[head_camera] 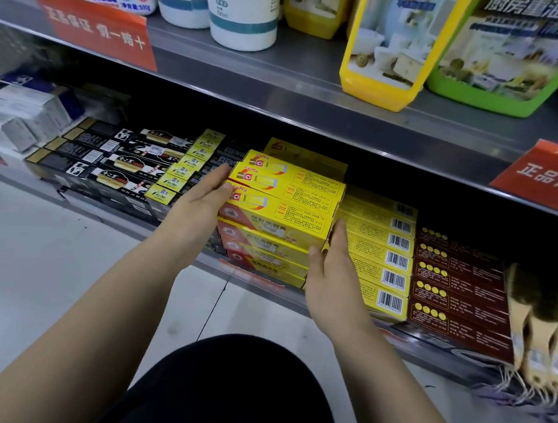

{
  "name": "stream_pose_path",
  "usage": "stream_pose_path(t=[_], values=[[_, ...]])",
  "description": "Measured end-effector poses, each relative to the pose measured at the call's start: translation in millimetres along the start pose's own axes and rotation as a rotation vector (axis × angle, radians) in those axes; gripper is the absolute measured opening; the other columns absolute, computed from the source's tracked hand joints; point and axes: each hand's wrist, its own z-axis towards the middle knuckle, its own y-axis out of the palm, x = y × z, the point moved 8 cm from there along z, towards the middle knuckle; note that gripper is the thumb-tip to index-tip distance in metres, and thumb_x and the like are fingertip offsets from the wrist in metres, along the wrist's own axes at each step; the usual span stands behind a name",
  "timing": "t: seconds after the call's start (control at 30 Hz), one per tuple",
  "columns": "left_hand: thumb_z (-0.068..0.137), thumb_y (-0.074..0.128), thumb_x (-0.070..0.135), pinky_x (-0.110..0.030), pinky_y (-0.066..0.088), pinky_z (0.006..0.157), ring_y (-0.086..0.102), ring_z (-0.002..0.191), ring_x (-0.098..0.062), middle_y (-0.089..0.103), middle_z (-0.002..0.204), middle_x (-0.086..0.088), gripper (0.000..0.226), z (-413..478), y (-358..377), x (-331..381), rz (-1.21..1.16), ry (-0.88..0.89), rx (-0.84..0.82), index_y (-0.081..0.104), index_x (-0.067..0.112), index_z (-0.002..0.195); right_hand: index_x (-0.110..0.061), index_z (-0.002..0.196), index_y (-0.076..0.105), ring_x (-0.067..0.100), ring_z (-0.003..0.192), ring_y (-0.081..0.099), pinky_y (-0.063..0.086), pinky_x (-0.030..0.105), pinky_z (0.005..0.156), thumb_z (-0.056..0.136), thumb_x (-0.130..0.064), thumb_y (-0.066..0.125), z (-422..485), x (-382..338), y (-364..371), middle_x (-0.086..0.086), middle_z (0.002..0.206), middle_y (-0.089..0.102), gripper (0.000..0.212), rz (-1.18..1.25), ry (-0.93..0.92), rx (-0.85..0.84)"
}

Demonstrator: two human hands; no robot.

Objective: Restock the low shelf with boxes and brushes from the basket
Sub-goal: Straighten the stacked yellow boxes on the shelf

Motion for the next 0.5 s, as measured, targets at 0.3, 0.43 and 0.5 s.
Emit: stream_pose_path(t=[0.3,0.43,0.5], values=[[0.099,0.043,0.029,-0.003,0.043,0.077,0.055,0.096,0.018,0.058,0.113,0.028,0.036,0,3,2,0.089,0.045,-0.011,0.046,0.039,0.133,-0.019,0.151,0.015,0.004,0.049,0.044,0.035,0.01,0.04,0.102,-0.022,0.032,0,-5,-7,-0.002,0.086,0.054,0.052,-0.043,-0.041,0.128],[0.1,0.042,0.025,0.004,0.039,0.056,0.056,0.079,0.024,0.055,0.098,0.032,0.032,-2,6,7,0.112,0.074,-0.019,0.047,0.037,0.129,-0.02,0.151,0.016,0.001,0.063,0.053,0.039,0.001,0.054,0.102,-0.022,0.033,-1,-4,-8,0.001,0.128,0.056,0.052,-0.042,-0.039,0.112],[0.1,0.041,0.025,0.004,0.038,0.053,0.055,0.071,0.025,0.057,0.095,0.029,0.028,-3,6,8,0.128,0.085,-0.008,0.049,0.034,0.126,-0.022,0.152,0.009,0.002,0.098,0.056,0.033,0.0,0.077,0.102,-0.022,0.033,-4,0,-7,-0.003,0.149,0.038,0.055,-0.036,-0.029,0.073]])
